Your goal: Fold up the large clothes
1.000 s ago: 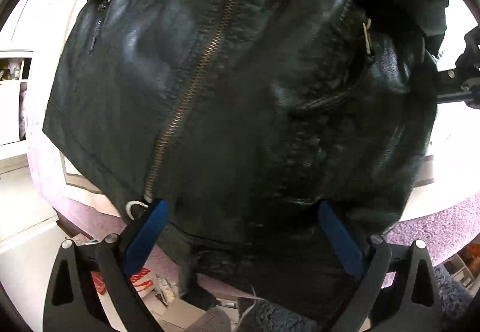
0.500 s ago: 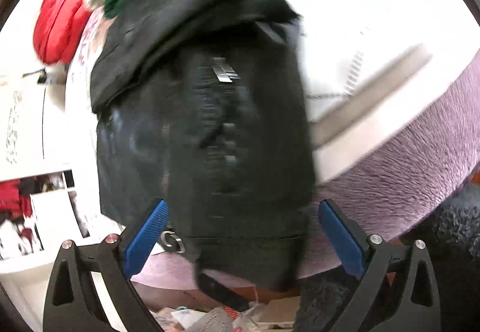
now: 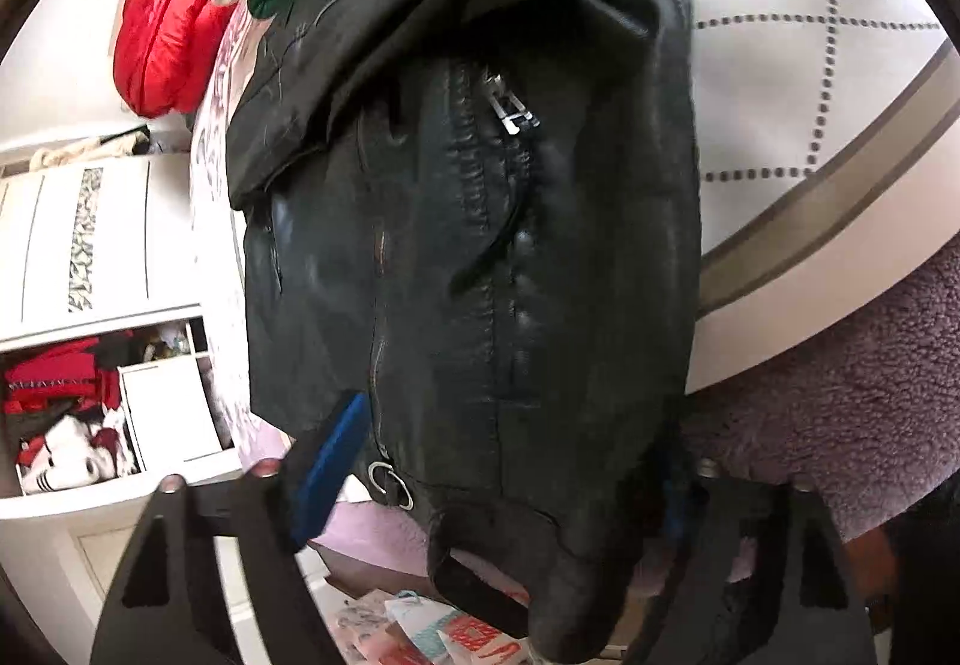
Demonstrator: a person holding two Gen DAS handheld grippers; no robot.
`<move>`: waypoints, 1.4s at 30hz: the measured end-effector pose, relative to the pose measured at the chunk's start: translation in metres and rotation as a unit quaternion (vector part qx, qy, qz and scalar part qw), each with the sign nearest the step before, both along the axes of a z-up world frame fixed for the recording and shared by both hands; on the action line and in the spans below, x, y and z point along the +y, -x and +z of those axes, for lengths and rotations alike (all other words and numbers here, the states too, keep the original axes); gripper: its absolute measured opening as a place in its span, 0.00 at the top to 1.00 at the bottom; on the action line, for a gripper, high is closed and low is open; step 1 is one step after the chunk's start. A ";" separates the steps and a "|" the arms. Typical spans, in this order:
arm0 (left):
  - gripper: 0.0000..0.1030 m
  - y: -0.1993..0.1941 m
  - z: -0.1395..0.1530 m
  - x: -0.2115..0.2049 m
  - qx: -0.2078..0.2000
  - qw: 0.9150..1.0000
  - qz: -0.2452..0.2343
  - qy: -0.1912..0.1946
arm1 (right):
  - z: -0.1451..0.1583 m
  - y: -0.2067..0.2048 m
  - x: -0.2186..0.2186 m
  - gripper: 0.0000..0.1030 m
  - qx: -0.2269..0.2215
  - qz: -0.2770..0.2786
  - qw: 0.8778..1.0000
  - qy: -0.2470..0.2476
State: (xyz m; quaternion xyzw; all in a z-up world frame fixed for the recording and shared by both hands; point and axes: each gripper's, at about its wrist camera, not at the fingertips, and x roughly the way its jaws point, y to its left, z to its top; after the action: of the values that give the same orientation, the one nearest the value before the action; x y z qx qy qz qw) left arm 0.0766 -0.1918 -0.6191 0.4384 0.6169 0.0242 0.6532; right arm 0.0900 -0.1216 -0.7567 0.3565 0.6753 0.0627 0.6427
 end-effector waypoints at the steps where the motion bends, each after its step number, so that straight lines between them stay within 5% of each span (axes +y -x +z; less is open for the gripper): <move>1: 0.34 -0.001 0.000 0.001 0.003 1.000 0.001 0.004 | -0.003 -0.003 0.003 0.45 -0.004 -0.002 1.000 -0.008; 8: 0.78 -0.001 0.005 -0.008 0.023 0.999 0.032 0.028 | -0.022 -0.018 0.033 0.44 -0.008 -0.019 0.999 -0.040; 13: 0.91 -0.004 0.029 -0.009 0.008 0.997 0.059 0.056 | -0.026 -0.016 0.038 0.45 -0.007 -0.021 0.999 -0.048; 18: 0.84 -0.009 0.029 -0.003 -0.005 0.997 0.060 0.046 | -0.025 -0.013 0.036 0.45 -0.012 -0.021 0.998 -0.055; 23: 0.44 -0.004 0.004 -0.005 -0.028 0.999 -0.001 -0.039 | -0.029 -0.012 0.044 0.44 -0.014 -0.018 0.998 -0.062; 27: 0.44 0.004 0.017 -0.003 -0.050 0.998 0.000 -0.037 | -0.027 -0.008 0.052 0.45 -0.013 -0.010 0.997 -0.071; 36: 0.44 0.016 0.046 0.013 -0.021 0.999 0.044 0.002 | -0.025 0.002 0.057 0.45 -0.001 -0.001 0.998 -0.065; 42: 0.44 0.011 0.033 0.017 -0.029 0.999 0.030 -0.009 | -0.022 0.001 0.069 0.45 -0.002 0.004 0.998 -0.064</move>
State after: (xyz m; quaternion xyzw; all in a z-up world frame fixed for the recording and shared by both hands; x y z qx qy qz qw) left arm 0.0657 -0.1753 -0.5861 0.4251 0.6100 0.0620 0.6659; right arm 0.0891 -0.0531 -0.7790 0.3945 0.6698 0.1093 0.6195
